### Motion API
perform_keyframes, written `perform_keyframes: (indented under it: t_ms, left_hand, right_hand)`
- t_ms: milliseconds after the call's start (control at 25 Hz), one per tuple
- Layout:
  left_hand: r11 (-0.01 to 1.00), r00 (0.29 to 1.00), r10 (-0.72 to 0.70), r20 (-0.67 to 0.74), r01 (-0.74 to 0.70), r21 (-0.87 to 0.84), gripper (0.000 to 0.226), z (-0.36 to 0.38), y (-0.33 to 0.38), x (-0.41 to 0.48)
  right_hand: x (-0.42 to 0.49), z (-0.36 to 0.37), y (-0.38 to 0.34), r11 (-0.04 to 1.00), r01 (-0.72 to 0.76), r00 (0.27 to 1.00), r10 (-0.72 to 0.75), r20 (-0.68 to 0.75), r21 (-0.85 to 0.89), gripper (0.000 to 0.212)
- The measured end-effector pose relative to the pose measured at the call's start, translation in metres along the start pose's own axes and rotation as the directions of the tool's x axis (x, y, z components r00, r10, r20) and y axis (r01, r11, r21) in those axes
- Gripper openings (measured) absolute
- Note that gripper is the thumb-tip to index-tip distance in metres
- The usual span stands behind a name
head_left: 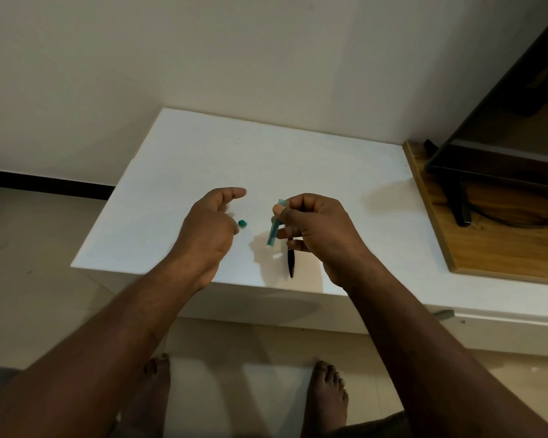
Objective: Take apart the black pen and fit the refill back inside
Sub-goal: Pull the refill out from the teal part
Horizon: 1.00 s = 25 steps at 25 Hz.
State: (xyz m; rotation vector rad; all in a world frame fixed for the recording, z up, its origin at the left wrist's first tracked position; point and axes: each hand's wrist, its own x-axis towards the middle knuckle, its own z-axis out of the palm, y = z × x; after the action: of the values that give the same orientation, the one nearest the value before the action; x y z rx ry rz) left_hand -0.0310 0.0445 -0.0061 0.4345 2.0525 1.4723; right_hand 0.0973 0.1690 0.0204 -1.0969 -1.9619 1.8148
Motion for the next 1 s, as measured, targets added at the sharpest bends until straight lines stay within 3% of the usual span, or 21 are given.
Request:
perform_keyframes:
  t_ms: [120,200,360,440,520,560,640,760,1000]
  left_hand:
    - [0.944,0.989,0.128,-0.076,-0.098,0.316,0.06,0.001,-0.005,-0.003]
    - [0.856,0.972,0.231,-0.035,-0.186,0.483,0.054,0.003,-0.011,-0.006]
    - [0.84,0.97,0.243,-0.002,-0.21,0.501,0.047,0.005,-0.01,-0.008]
    - [0.911,0.979,0.2,-0.036,-0.173,0.374,0.038,0.004,-0.004,-0.009]
    - [0.998,0.998,0.06,0.018,-0.06,0.017,0.034,0.002,0.003,-0.01]
    - [0.973,0.995,-0.02,0.097,0.042,-0.225,0.039,0.0,0.006,-0.01]
    - [0.795,0.958,-0.113,0.262,0.246,-0.555,0.063,-0.005,0.01,-0.011]
    - [0.637,0.902,-0.138,0.409,0.397,-0.661,0.092,-0.008,0.007,-0.01]
    - [0.54,0.841,-0.068,0.537,0.484,-0.689,0.11,-0.009,0.006,-0.012]
  right_hand:
    - [0.001,-0.001,0.0,1.0,-0.002,1.0,0.001,-0.019,-0.014,0.015]
    - [0.001,-0.001,0.001,0.999,0.004,1.0,-0.004,-0.02,-0.038,0.016]
    - [0.0,0.0,0.002,0.997,0.009,1.0,-0.01,-0.015,-0.071,0.013]
    - [0.0,0.0,0.001,0.999,-0.002,1.0,0.002,0.0,-0.052,0.012]
    - [-0.001,0.0,-0.001,0.998,0.013,0.999,-0.011,0.031,-0.065,0.012]
    - [-0.002,0.0,-0.001,0.996,0.038,0.998,-0.034,0.048,-0.079,0.012]
    - [-0.003,0.001,-0.001,0.99,0.108,0.993,-0.103,0.062,-0.093,0.015]
    - [-0.004,0.002,-0.001,0.952,0.236,0.972,-0.232,0.042,-0.195,0.017]
    - [-0.01,0.008,0.001,0.752,0.464,0.882,-0.445,0.159,-0.468,0.023]
